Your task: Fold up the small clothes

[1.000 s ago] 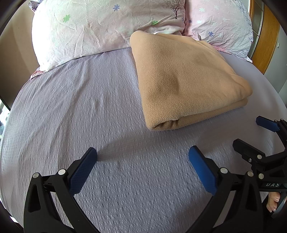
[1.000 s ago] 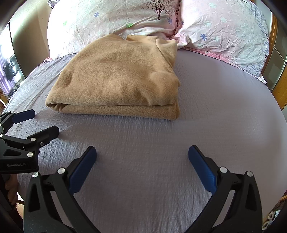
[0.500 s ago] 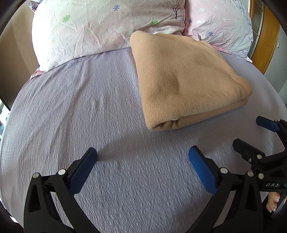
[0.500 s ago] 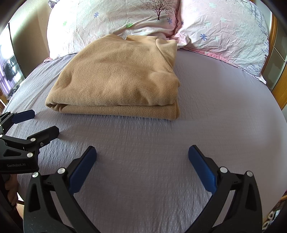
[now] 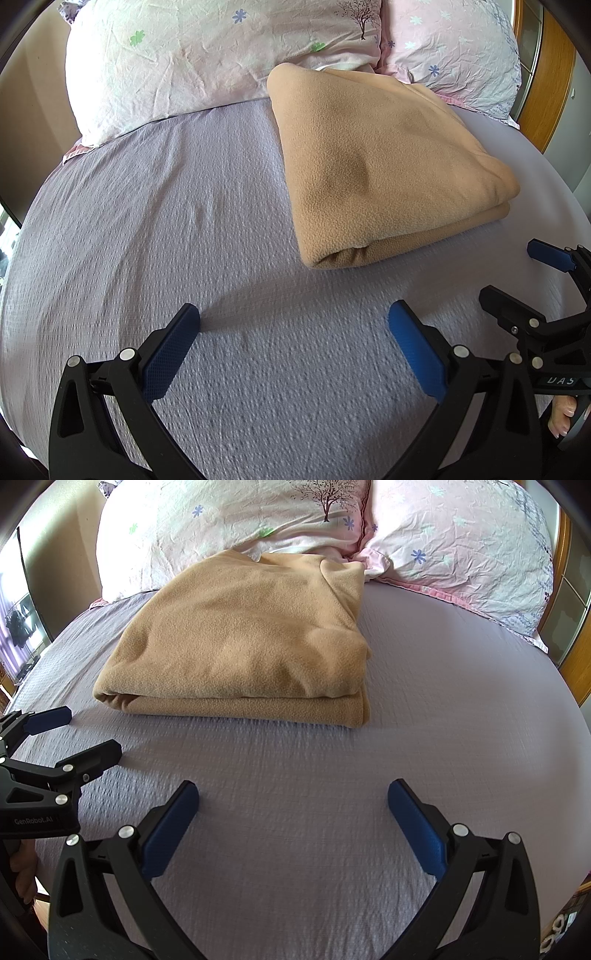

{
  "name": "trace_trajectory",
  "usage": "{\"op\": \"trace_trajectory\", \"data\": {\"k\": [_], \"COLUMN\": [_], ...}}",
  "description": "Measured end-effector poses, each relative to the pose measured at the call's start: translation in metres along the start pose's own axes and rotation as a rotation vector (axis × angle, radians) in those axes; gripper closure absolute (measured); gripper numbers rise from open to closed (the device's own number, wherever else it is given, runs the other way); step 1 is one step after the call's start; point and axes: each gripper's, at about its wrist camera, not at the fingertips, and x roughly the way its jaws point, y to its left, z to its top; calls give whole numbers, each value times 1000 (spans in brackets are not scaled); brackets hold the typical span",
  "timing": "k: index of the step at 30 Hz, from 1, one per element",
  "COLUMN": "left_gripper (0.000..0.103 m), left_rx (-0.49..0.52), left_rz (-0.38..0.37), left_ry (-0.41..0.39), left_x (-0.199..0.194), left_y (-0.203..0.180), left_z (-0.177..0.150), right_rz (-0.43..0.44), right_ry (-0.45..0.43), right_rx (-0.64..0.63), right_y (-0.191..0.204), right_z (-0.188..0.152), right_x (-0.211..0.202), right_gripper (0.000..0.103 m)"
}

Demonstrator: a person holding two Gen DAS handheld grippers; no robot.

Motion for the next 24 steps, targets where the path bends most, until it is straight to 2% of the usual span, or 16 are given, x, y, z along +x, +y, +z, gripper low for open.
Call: {"op": "trace_trajectory", "data": {"k": [24], "left_gripper": [1], "left_rx": [1], "left_rz": [-1], "left_ry": [-6], "left_x": [-1], "left_y": [0], "left_z": [1], "right_rz": [-1], "right_ry": [-1], "right_rx": [2], "right_y": [0], "right_z": [0], "right_x": [0], "right_gripper": [2]}}
